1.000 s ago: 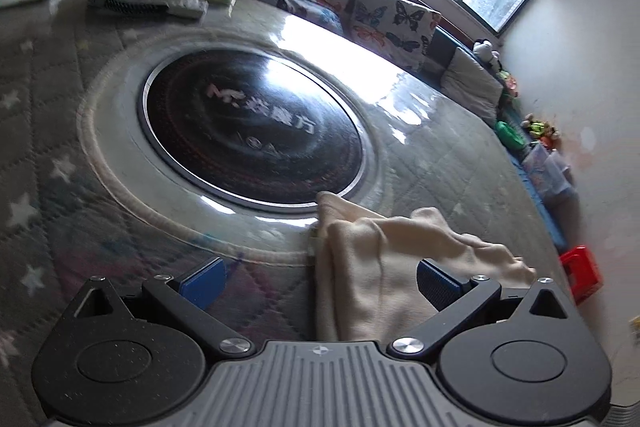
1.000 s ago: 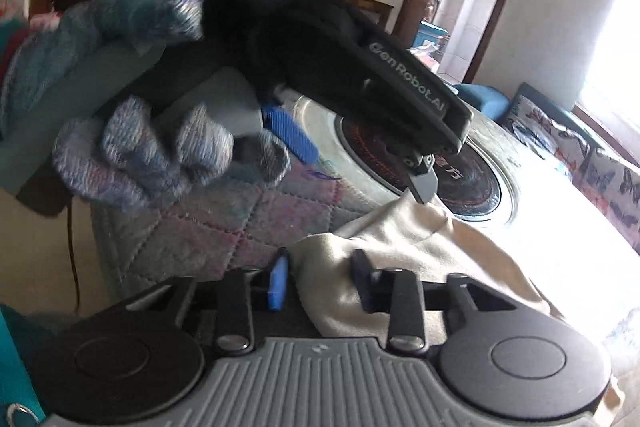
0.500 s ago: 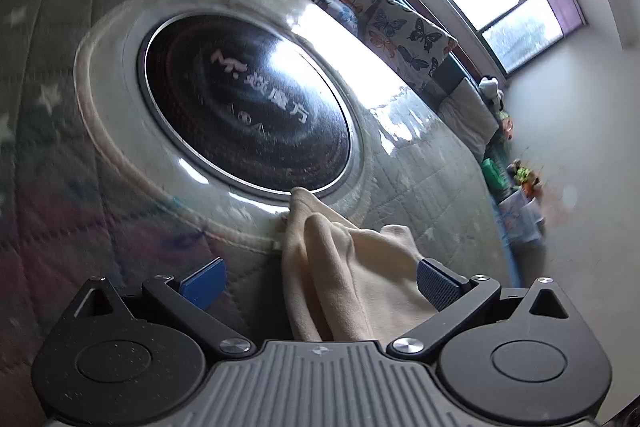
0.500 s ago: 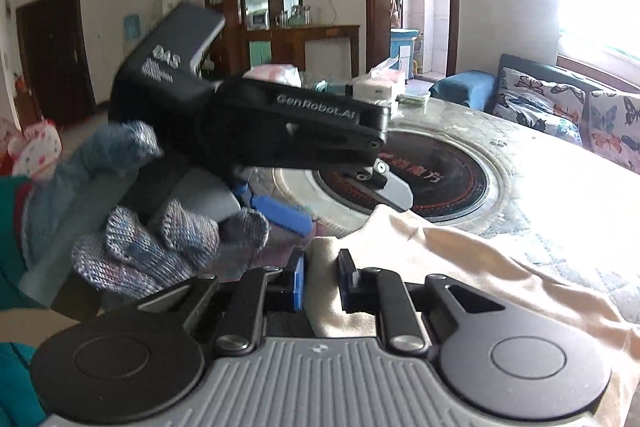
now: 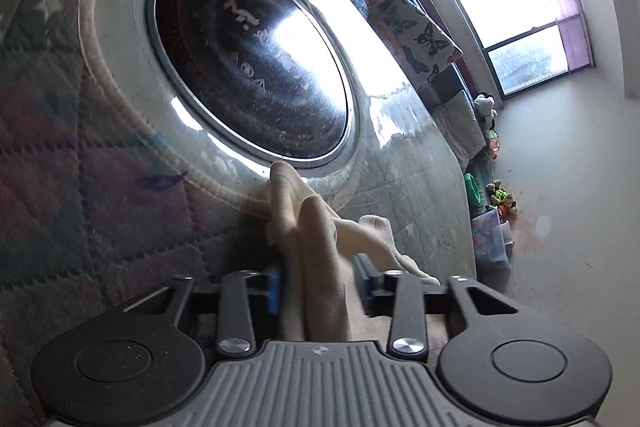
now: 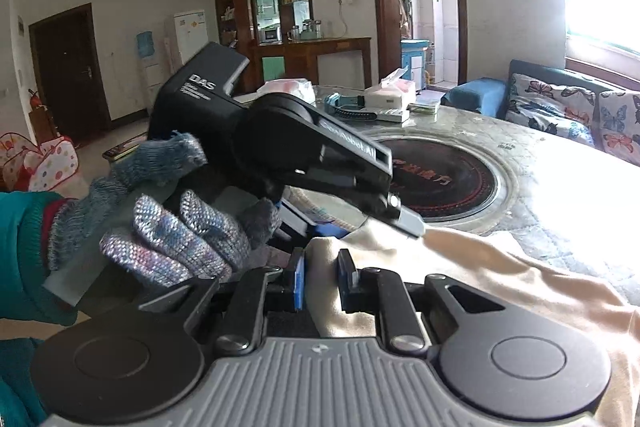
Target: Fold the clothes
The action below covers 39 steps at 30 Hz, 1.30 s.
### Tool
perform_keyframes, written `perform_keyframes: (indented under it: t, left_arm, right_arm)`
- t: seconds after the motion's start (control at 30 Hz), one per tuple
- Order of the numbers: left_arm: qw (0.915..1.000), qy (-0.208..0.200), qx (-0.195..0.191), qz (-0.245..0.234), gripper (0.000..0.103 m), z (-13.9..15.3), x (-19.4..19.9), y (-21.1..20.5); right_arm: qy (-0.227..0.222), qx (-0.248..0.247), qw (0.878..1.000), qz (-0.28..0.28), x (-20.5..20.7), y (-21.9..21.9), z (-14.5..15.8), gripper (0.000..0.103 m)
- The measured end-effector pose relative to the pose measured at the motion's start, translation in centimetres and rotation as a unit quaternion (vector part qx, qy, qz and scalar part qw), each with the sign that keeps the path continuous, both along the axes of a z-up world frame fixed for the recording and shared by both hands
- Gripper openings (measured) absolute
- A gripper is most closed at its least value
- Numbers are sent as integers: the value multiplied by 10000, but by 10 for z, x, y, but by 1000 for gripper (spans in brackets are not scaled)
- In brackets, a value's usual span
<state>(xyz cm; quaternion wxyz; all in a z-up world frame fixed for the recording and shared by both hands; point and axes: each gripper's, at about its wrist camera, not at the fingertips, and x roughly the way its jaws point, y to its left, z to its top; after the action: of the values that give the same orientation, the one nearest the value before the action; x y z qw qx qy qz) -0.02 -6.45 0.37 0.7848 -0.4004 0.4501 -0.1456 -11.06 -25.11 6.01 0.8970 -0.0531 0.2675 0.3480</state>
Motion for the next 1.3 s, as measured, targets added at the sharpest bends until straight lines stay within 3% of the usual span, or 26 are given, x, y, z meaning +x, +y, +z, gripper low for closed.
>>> perform_keyframes:
  t: [0.1, 0.3, 0.5, 0.7, 0.87, 1.0, 1.07, 1.1, 1.17, 1.3]
  left_arm:
    - [10000, -56, 0, -27, 21, -2, 0, -1]
    - [9999, -8, -127, -94, 21, -7, 3, 4]
    - [9996, -79, -217, -142, 20, -11, 4, 9]
    - [9994, -239, -91, -224, 19, -8, 5, 8]
    - [9985, -430, 24, -329, 18, 0, 6, 1]
    - [9968, -602, 218, -477, 17, 7, 8, -9]
    - [9959, -659, 268, -563, 16, 10, 10, -14]
    - [9954, -690, 301, -599, 15, 12, 11, -17]
    - [9938, -788, 364, -695, 15, 16, 11, -21]
    - [9888, -1013, 474, -992, 14, 30, 19, -47]
  right_arm:
    - [39, 20, 10000, 1, -2, -2, -2, 17]
    - [74, 181, 9996, -186, -10, -16, 2, 27]
    - [-4, 209, 9935, -1120, -11, -61, 11, 42]
    - [275, 264, 9716, -2336, 14, -121, -7, 46]
    - [597, 438, 9435, -3228, 37, -169, -26, 46]
    - [837, 671, 9355, -3368, 39, -183, -42, 46]
    - [840, 753, 9369, -3308, 34, -186, -42, 40]
    - [857, 789, 9376, -3275, 34, -186, -42, 27]
    - [870, 852, 9388, -3222, 32, -186, -41, 14]
    - [635, 858, 9388, -3275, 21, -196, -24, 11]
